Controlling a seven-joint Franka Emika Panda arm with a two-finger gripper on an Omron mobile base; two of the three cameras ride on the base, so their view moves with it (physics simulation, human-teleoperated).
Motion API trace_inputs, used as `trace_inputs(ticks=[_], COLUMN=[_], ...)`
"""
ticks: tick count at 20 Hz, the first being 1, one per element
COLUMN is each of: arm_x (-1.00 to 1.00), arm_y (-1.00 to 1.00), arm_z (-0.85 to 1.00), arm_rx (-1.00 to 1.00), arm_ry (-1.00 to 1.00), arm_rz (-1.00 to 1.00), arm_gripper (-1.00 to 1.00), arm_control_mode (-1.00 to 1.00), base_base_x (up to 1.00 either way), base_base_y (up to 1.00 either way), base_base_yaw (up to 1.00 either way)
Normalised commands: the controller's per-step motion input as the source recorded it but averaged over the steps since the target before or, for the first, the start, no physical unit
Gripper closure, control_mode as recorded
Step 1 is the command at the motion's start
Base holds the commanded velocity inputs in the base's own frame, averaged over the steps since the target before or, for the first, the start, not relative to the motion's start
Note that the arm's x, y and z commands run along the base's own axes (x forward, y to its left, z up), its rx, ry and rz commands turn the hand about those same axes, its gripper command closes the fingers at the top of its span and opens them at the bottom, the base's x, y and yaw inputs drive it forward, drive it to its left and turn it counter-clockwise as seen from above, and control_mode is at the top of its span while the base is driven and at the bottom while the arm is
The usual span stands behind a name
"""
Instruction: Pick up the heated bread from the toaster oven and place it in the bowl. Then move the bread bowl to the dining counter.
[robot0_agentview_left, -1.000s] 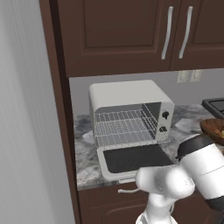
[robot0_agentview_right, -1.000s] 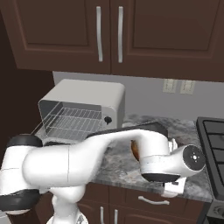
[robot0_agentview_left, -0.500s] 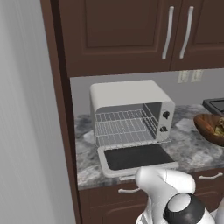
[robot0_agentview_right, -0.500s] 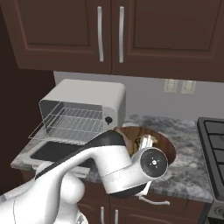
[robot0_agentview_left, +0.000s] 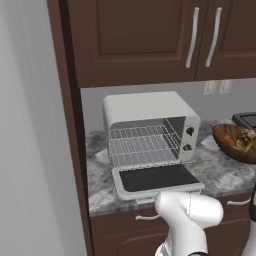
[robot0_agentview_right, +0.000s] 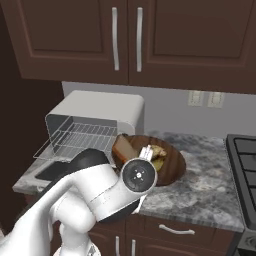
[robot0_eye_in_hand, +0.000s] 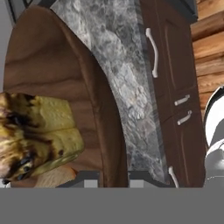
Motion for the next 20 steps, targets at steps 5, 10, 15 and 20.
trace_inputs(ticks=[5, 10, 15, 20], arm_x=[-0.03, 0.0, 0.0, 0.0], arm_y=[0.14, 0.0, 0.0, 0.0], arm_z=[0.17, 0.0, 0.0, 0.0], arm_rx=[0.0, 0.0, 0.0, 0.0], arm_ry=[-0.06, 0.0, 0.0, 0.0], arm_rz=[0.0, 0.0, 0.0, 0.0], arm_gripper=[1.0, 1.0, 1.0, 1.0], arm_control_mode=[-1.0, 1.0, 1.0, 1.0], base_base_x=[0.0, -0.04, -0.47, -0.64], base_base_y=[0.0, -0.04, -0.51, -0.61], base_base_yaw=[0.0, 0.08, 0.45, 0.77])
